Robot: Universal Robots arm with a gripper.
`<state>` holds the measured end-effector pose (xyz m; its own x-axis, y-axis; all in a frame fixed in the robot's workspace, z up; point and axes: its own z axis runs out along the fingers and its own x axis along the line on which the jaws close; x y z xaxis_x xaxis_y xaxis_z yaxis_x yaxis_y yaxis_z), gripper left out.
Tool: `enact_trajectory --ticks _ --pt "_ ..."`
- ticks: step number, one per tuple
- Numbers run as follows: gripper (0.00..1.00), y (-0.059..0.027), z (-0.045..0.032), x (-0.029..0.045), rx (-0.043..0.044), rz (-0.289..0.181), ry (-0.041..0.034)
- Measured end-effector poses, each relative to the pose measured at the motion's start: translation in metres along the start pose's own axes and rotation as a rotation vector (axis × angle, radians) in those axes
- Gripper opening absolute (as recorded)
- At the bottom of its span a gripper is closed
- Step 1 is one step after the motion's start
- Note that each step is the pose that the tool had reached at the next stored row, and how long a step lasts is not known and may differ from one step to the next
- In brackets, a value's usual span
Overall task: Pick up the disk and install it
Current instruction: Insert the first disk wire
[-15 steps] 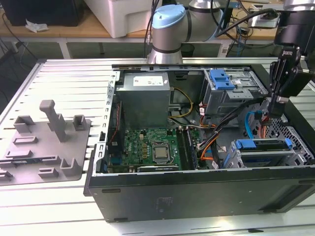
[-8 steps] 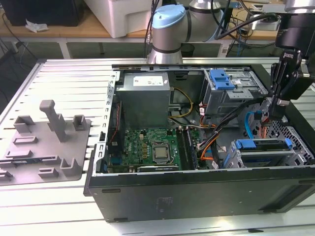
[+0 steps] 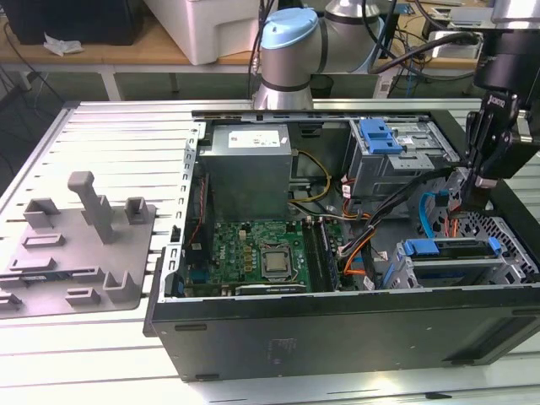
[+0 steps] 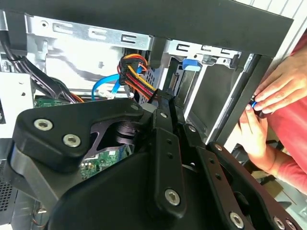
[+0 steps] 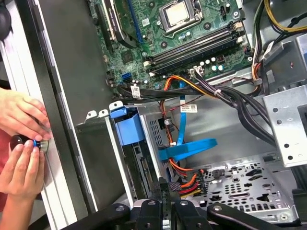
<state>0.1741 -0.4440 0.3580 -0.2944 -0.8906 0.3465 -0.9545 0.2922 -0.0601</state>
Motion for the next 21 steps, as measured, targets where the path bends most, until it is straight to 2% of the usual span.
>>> enact_trajectory --ticks 6,8,10,12,14,18,21 --pt "0.17 0.001 0.0037 0.0104 0.0015 0.003 -0.0303" --pt "0.17 0.0007 0.0054 0.0149 0.0015 0.004 -0.0495" --pt "0.17 0.0003 0.0065 0.018 0.0007 0.004 -0.0629" --pt "0.17 -0.0003 0.0081 0.0221 -0.001 0.004 -0.0807" --pt "0.17 -0.0011 0.0096 0.0259 -0.0028 0.004 -0.0951" --pt "0.17 -0.002 0.0126 0.0338 -0.0056 0.003 -0.1149" --pt "0.17 -0.0016 0.0147 0.0396 -0.0067 0.002 -0.1259"
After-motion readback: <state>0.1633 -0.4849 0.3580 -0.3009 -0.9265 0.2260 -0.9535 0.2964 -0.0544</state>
